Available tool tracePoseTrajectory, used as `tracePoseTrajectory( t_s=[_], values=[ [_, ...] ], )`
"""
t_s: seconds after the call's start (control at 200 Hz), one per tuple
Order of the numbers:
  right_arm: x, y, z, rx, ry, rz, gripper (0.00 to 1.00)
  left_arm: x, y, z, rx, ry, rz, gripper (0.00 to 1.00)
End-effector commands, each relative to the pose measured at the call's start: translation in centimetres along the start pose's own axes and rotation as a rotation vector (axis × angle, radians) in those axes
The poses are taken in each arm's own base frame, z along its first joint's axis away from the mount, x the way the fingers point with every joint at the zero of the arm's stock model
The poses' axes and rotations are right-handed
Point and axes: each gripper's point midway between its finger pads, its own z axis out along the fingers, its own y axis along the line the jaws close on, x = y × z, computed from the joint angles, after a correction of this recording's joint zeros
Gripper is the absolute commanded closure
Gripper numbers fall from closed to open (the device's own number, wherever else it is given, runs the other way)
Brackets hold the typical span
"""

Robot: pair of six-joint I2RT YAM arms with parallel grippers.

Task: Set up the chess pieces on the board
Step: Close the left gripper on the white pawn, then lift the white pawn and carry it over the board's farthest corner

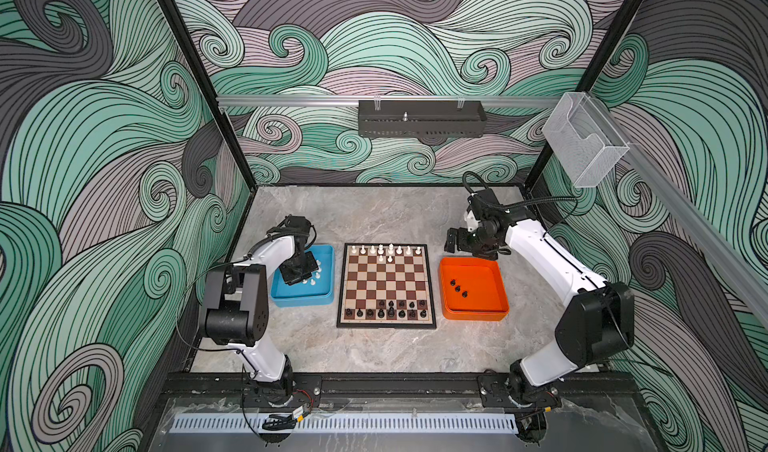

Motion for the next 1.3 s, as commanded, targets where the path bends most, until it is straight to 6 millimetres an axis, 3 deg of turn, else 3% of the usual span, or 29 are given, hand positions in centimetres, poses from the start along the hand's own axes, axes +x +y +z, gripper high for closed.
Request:
tracePoseTrajectory(
  t_s=[0.0, 0.295, 0.55, 0.826, 1.296],
  values=[
    [0.0, -0.2, -0.7, -0.006, -0.019, -0.005, 0.01, 0.5, 0.8, -1.2, -0.034, 0.0, 0.025, 0.9],
    [0.0, -0.2, -0.9, -0.004, -0.026, -0.006, 0.01, -0.7, -0.5, -5.1, -0.027, -0.064, 0.11, 0.9],
    [0.0, -0.2, -0.9, -0.003, -0.025, -0.006, 0.01, -0.6, -5.7, -7.8, 0.032, -0.121, 0.228, 0.9],
    [0.0, -0.4, -1.0, 0.001, -0.028, -0.007, 0.01, -0.1, -11.5, -7.1, 0.071, -0.104, 0.338, 0.89],
    [0.0, -0.8, -0.5, 0.008, -0.014, 0.0, 0.01, -0.6, -16.0, -4.6, 0.105, -0.061, 0.377, 0.9]
  ],
)
